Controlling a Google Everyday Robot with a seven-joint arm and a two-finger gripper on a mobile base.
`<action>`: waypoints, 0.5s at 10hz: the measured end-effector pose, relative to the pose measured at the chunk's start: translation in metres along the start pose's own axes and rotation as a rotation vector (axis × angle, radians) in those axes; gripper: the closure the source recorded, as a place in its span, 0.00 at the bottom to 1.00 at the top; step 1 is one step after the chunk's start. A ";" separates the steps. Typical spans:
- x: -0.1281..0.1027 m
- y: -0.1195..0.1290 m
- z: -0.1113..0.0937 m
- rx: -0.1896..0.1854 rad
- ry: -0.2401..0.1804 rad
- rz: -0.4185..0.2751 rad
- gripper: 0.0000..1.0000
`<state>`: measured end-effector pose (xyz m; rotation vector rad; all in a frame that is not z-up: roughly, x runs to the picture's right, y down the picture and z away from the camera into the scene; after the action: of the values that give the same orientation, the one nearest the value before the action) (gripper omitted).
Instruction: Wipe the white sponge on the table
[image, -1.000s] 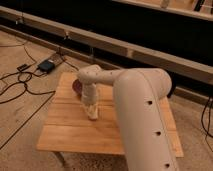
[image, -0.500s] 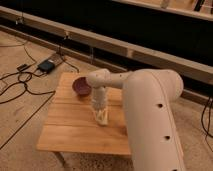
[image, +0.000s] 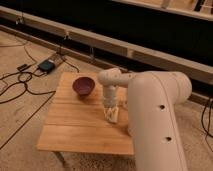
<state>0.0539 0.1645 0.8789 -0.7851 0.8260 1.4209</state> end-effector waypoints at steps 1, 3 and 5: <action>-0.006 -0.007 0.000 0.008 -0.010 0.020 1.00; -0.024 -0.018 0.001 0.027 -0.033 0.047 1.00; -0.041 -0.013 -0.002 0.035 -0.053 0.036 1.00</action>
<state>0.0675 0.1420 0.9126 -0.7063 0.8252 1.4497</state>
